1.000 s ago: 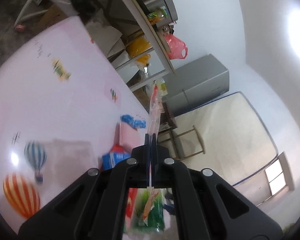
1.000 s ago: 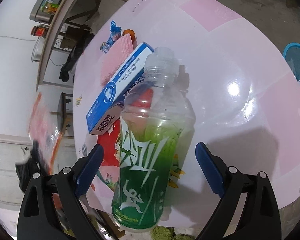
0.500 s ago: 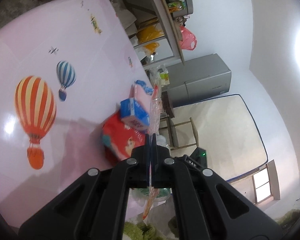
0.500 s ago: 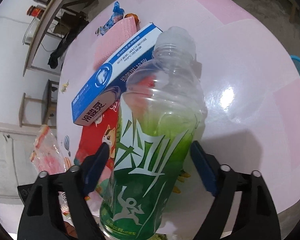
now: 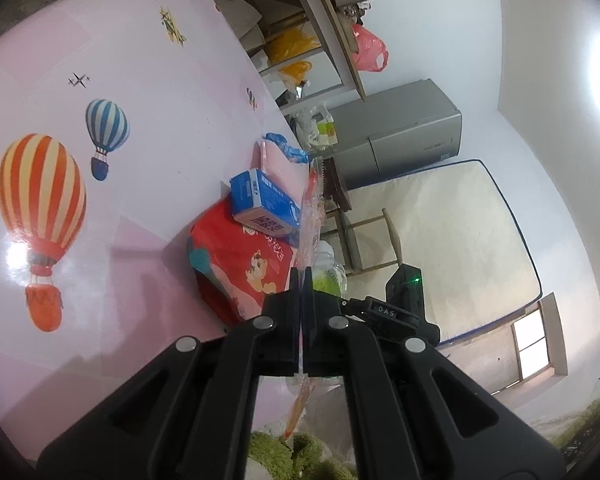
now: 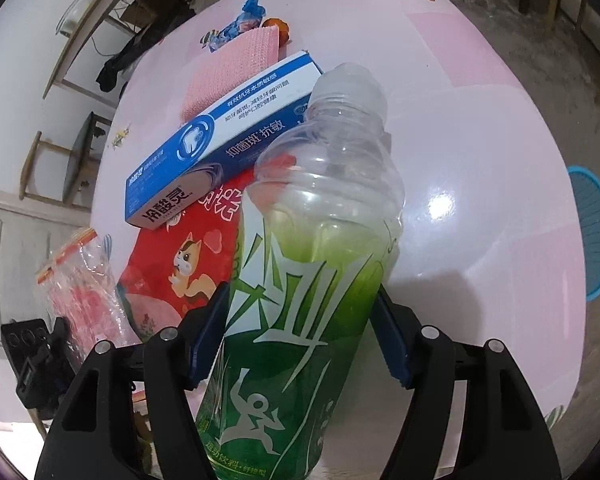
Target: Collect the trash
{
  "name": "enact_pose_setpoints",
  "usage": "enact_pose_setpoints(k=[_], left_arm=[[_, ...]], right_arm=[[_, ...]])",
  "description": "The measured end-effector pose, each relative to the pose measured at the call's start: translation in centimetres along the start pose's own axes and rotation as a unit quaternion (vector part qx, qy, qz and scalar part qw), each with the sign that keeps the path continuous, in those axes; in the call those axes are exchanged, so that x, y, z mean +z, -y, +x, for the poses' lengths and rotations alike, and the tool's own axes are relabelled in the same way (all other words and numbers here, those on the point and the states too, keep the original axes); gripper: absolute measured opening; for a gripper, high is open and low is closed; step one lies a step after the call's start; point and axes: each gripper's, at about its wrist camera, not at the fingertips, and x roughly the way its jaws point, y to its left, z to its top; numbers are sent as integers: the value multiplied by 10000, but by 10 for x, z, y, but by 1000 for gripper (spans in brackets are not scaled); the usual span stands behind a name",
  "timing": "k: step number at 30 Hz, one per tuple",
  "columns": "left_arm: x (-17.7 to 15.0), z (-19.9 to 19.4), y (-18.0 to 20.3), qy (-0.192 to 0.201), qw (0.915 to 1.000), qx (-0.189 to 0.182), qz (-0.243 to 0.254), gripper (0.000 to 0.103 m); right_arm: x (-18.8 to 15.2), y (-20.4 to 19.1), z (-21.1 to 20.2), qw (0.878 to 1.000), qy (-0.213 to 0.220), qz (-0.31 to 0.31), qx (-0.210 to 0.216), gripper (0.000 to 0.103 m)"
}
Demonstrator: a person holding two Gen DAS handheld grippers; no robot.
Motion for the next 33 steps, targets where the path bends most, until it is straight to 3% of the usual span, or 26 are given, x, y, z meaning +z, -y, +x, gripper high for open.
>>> enact_pose_setpoints(k=[1, 4, 13, 19, 23, 26, 30, 33], left_arm=[[0, 1, 0, -13, 10000, -13, -4, 0], [1, 2, 4, -25, 10000, -42, 48, 0], [12, 4, 23, -57, 9993, -194, 308, 0], [19, 13, 27, -96, 9992, -164, 340, 0], [23, 17, 30, -84, 9990, -55, 432, 0], [26, 19, 34, -57, 9987, 20, 497, 0], [26, 25, 39, -72, 9979, 193, 608, 0], [24, 30, 42, -126, 9975, 254, 654, 0]], right_arm=[[0, -1, 0, 10000, 9, -11, -31, 77], [-1, 4, -2, 10000, 30, 43, 84, 81], [-5, 23, -20, 9986, 281, 252, 360, 85], [8, 30, -55, 9973, 593, 200, 390, 85], [48, 9, -89, 9942, 936, -266, 468, 85], [95, -10, -98, 9902, 1032, -413, 844, 85], [164, -32, -69, 9907, 883, -493, 911, 85], [213, -37, -20, 9955, 445, -310, 771, 84]])
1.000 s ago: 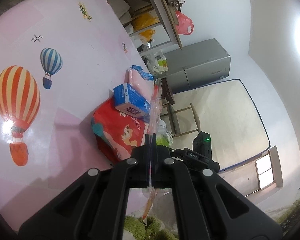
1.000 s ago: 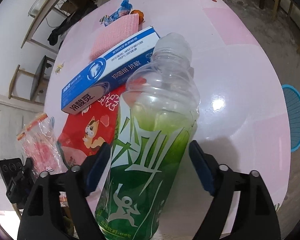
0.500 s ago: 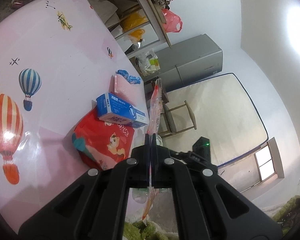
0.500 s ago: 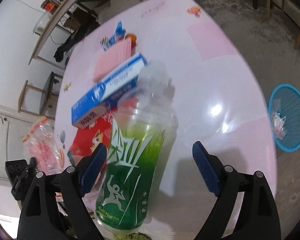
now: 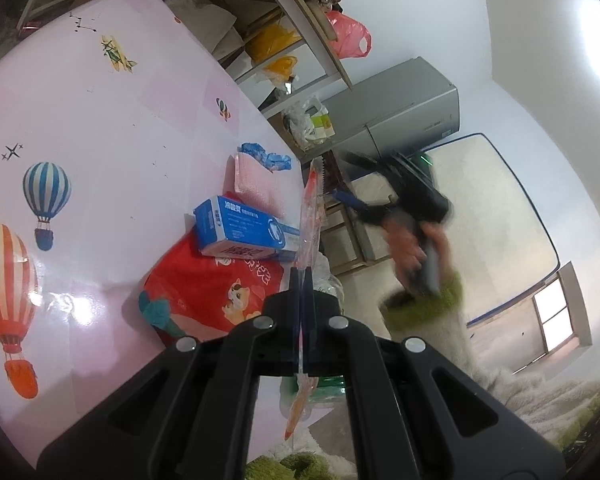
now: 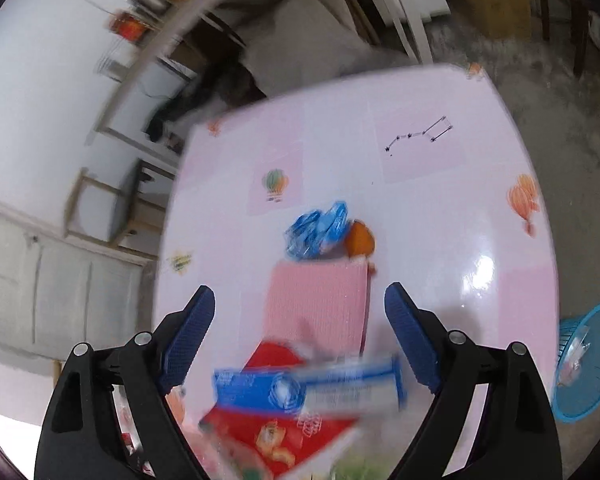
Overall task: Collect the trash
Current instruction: 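Move the right tool to the blue wrapper by the pink cloth and grasp it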
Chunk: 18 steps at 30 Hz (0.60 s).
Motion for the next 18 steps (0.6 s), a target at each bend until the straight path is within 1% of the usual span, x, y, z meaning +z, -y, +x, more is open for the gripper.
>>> enact_pose_setpoints(k=[2, 3, 6, 7, 8, 10, 11, 13, 15, 16, 18], left_arm=[[0, 2, 3, -29, 10000, 33, 37, 0], [0, 3, 4, -29, 10000, 43, 58, 0], [1, 5, 7, -39, 9999, 48, 95, 0], [1, 6, 7, -53, 9999, 45, 95, 0], [2, 7, 7, -75, 9999, 39, 92, 0], [2, 11, 7, -133, 9999, 39, 91, 0], [2, 12, 7, -155, 9998, 35, 88, 0], [2, 14, 7, -188, 9998, 22, 79, 0], [2, 15, 6, -205, 9998, 16, 65, 0], [2, 15, 5, -206, 9998, 18, 57, 0], [3, 15, 4, -200, 9998, 31, 34, 0]], right_arm=[[23, 6, 32, 9989, -55, 26, -458, 79], [31, 10, 45, 9983, -87, 61, -575, 77], [43, 18, 69, 9978, -269, 214, -570, 69], [45, 20, 76, 9970, -304, 225, -672, 63], [45, 22, 81, 9962, -334, 220, -773, 59], [44, 22, 85, 9961, -364, 187, -776, 42], [42, 22, 84, 9964, -353, 172, -746, 38], [40, 21, 82, 9970, -313, 120, -695, 22], [38, 20, 82, 9972, -277, 110, -686, 10], [39, 21, 81, 9974, -263, 120, -666, 7], [39, 21, 80, 9977, -193, 115, -646, 5]])
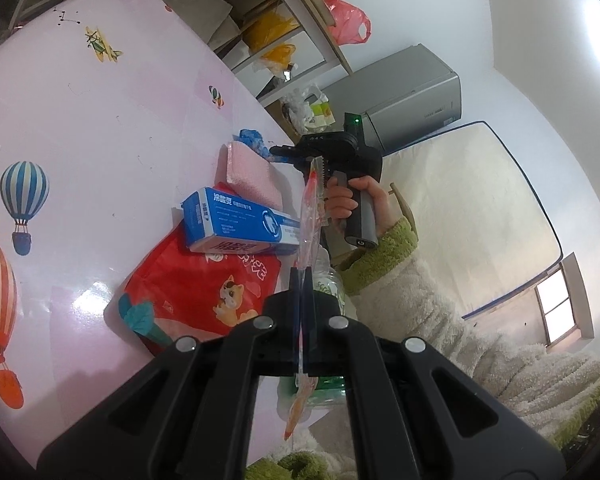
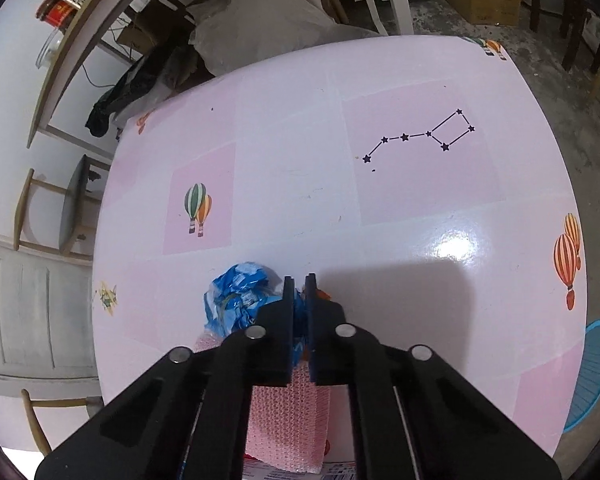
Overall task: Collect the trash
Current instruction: 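Move the right tool to the blue wrapper by the pink cloth and grasp it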
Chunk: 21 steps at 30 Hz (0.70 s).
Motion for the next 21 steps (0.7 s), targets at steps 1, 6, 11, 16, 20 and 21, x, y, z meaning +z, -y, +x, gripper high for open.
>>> enact_pose_setpoints(k=[1, 6, 11, 16, 20, 21], left_arm=[[0, 0, 0, 8, 10000, 3, -7, 0], [-1, -3, 0, 83, 10000, -20, -26, 0], [-3, -7, 1, 158, 9998, -75, -16, 0], [-4, -16, 8, 285, 9994, -174, 39, 0], [-4, -23, 20, 375, 9988, -263, 173, 0], [-3, -25, 25, 391, 9986, -286, 235, 0]], right_arm=[[-1, -1, -3, 10000, 73, -26, 16, 4], [1, -11, -23, 9990, 418, -125, 94, 3], [0, -20, -52, 9974, 642, -200, 272, 2], [-12, -31, -94, 9943, 923, -355, 399, 2], [-31, -35, -136, 9906, 1203, -508, 400, 2], [-38, -34, -150, 9893, 1295, -539, 407, 2]])
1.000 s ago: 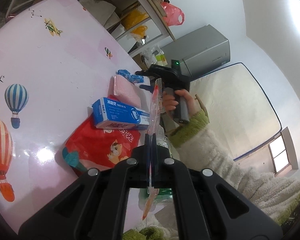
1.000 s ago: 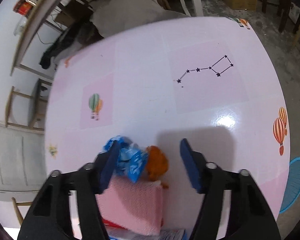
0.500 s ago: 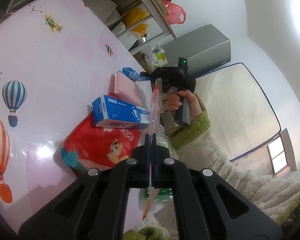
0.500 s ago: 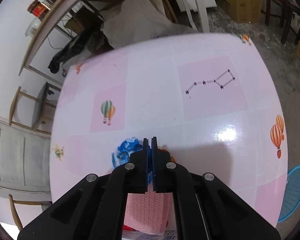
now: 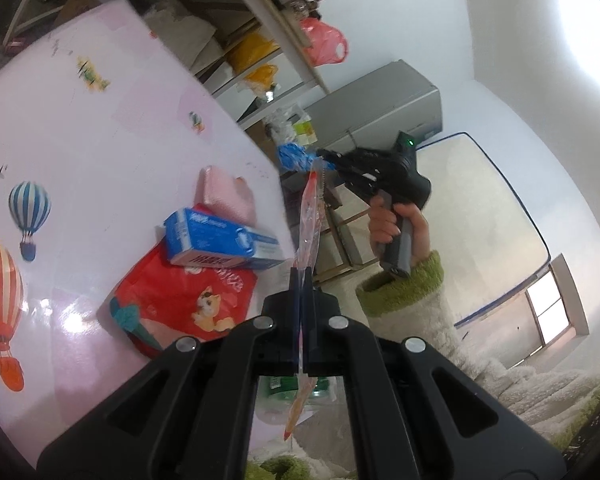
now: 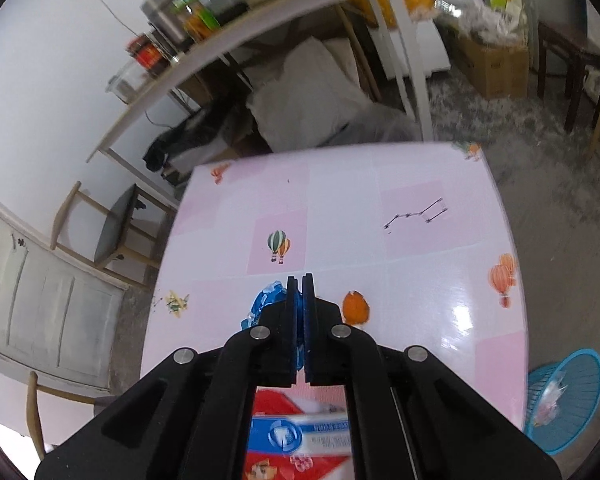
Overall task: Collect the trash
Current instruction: 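Move the right tool to the blue wrapper by the pink cloth and grasp it, then carry the clear bag with the left tool while the right tool carries the blue wrapper to the wastebasket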
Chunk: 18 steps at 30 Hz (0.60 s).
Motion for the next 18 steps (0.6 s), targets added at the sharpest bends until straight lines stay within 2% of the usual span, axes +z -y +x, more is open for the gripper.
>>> enact_pose_setpoints(k=[6, 11, 15, 18], left_arm=[[11, 5, 46, -86, 9984, -237, 499, 0], [20, 39, 108, -508, 9913, -278, 1182, 0], [14, 95, 162, -1169, 9773, -235, 1751, 0], [0, 153, 204, -1811, 9586, -112, 2195, 0]], right_arm=[[-34, 25, -101, 9977, 667, 99, 14, 2], [-83, 76, -192, 9892, 1324, 536, -328, 2], [-136, 133, -251, 9767, 1717, 1045, -756, 2], [-185, 187, -280, 9631, 1874, 1604, -1076, 2]])
